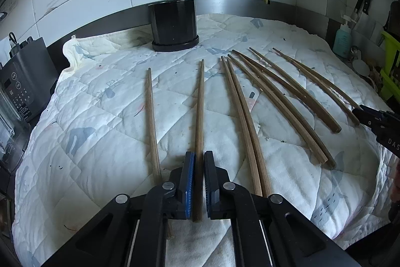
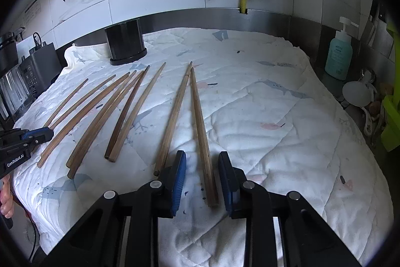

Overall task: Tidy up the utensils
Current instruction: 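Close the left tool on one chopstick while the right tool grasps another, then lift both held chopsticks upright and carry them over the black cup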

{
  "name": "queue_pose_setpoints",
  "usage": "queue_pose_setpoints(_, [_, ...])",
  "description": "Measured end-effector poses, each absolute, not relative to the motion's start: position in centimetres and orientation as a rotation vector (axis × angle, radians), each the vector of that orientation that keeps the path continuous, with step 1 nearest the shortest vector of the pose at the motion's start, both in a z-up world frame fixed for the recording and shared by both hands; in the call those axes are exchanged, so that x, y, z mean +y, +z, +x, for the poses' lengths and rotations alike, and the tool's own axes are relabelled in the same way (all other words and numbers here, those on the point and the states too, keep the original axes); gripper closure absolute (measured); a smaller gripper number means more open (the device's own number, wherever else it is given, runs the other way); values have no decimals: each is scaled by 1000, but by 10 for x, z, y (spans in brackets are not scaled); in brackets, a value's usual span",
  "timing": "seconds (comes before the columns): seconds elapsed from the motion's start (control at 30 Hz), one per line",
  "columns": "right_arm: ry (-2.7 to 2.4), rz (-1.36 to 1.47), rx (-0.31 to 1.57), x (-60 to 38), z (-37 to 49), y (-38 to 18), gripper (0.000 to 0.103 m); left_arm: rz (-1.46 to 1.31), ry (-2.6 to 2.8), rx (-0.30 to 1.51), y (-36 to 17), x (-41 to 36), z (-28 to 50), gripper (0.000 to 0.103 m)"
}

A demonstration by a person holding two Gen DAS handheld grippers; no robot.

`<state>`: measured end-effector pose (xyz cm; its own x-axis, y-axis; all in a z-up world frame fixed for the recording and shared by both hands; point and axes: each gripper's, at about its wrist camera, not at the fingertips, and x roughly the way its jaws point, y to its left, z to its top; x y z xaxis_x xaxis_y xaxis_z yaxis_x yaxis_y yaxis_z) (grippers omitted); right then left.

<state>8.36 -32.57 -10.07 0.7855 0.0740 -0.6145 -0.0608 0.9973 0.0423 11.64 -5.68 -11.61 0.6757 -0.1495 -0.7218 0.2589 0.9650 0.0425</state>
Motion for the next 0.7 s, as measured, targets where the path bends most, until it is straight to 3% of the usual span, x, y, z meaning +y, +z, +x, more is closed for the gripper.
queue_pose_setpoints(0.23, [60,-31,625,-318,82,-101,92,115,-242,798,-115,-53,120,96])
queue_pose_setpoints(0.7, [71,-71,564,-308,77,-59,94,47,-273,740,-78,-32,112,96])
